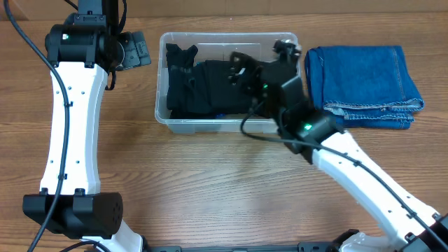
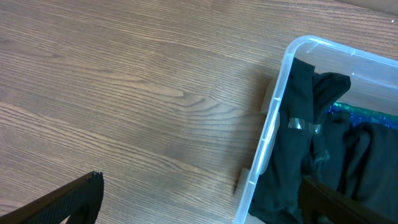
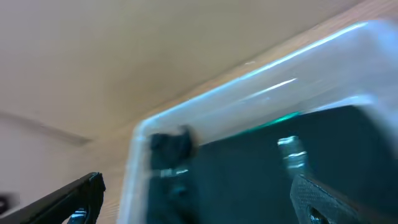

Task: Pack container
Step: 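Grasp the black cloth on the right with the right gripper, place in bin, then move the right gripper to the folded jeans and grasp them, then carry the jeans over the bin and lay them on top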

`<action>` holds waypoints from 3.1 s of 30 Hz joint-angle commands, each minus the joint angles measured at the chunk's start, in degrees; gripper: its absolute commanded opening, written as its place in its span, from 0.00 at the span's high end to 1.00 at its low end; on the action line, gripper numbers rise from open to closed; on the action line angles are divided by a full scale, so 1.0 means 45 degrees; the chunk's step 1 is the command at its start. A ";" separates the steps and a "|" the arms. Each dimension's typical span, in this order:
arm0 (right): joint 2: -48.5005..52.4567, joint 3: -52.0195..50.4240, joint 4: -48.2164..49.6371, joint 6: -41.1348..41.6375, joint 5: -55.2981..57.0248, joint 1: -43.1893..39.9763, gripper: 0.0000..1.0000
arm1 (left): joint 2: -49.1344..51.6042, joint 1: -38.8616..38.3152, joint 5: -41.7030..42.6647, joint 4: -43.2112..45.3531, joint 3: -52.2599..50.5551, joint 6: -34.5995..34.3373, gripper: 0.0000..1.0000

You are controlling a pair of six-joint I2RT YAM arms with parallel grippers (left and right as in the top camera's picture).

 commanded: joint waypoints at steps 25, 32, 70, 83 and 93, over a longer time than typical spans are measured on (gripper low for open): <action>0.2565 0.0146 -0.7053 0.6052 -0.3711 -0.9768 0.00 | 0.0136 -0.0087 -0.0165 0.0039 0.0155 0.0199 0.00; 0.2676 -0.0495 -0.6421 0.5192 -0.3410 -1.0006 0.00 | 0.0136 -0.0083 -0.0170 0.0039 0.0155 0.0199 0.00; 0.2089 0.4493 -0.6946 -0.0015 -0.3793 -1.0020 0.96 | 0.0136 -0.0087 -0.0165 0.0044 0.0155 0.0199 0.00; -0.0709 0.7436 -0.7553 0.0899 -0.3585 -0.7082 0.96 | 0.0136 -0.0087 -0.0165 0.0039 0.0155 0.0199 0.00; 0.0330 0.7436 -0.5450 0.4352 0.2676 -0.0282 0.96 | 0.0136 -0.0087 -0.0165 0.0044 0.0155 0.0194 0.00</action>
